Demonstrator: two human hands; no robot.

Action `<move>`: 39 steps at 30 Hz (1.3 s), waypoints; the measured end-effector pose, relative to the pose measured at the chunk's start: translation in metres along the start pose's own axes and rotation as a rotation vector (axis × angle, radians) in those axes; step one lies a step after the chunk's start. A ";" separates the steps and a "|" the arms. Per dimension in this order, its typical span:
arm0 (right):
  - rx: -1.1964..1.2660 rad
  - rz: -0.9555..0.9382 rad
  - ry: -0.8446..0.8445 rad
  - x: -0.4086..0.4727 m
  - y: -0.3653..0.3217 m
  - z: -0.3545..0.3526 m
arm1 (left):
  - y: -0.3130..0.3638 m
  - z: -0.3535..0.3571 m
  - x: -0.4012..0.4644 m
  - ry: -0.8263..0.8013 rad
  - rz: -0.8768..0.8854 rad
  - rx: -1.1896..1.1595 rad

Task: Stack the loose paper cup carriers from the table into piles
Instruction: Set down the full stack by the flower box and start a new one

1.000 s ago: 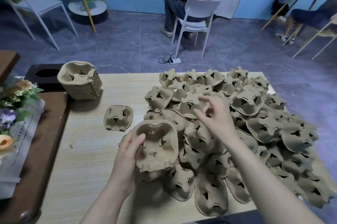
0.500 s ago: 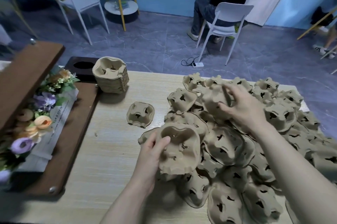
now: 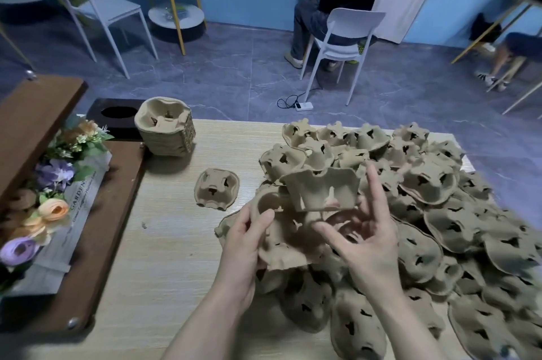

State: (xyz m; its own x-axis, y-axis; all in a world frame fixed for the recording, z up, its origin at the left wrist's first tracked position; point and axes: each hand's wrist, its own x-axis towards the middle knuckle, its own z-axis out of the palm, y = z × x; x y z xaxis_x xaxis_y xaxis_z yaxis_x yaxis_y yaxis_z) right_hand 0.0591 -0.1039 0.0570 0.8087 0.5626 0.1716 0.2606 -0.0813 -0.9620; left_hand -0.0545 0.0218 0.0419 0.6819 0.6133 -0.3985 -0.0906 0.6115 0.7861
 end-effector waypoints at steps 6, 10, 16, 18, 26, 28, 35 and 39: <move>0.014 -0.058 -0.043 -0.015 -0.003 -0.002 | -0.001 -0.006 -0.004 -0.011 -0.030 0.003; -0.019 -0.087 -0.069 -0.019 0.002 -0.004 | 0.001 -0.011 -0.006 -0.011 -0.044 -0.002; -0.139 -0.168 -0.154 -0.023 0.010 -0.002 | 0.007 -0.020 -0.008 -0.001 -0.065 -0.053; -0.120 -0.188 -0.190 -0.024 0.009 0.002 | 0.006 -0.021 -0.009 0.006 -0.089 -0.060; -0.178 -0.173 -0.277 -0.031 0.012 0.003 | 0.009 -0.019 -0.012 0.057 -0.073 -0.081; -0.088 -0.056 -0.263 -0.034 0.012 0.000 | 0.009 -0.019 -0.011 0.055 -0.075 -0.106; 0.320 0.411 -0.168 -0.034 0.014 0.014 | 0.001 -0.013 -0.014 -0.004 -0.094 -0.089; 0.357 0.452 -0.123 -0.035 0.015 0.014 | -0.002 -0.016 -0.015 -0.053 0.028 0.022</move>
State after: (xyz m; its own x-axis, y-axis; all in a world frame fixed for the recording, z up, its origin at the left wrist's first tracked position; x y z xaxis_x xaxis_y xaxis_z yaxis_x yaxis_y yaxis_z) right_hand 0.0273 -0.1135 0.0335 0.7257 0.6297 -0.2773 -0.3067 -0.0648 -0.9496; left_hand -0.0760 0.0201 0.0388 0.7167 0.6027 -0.3508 -0.0951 0.5828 0.8070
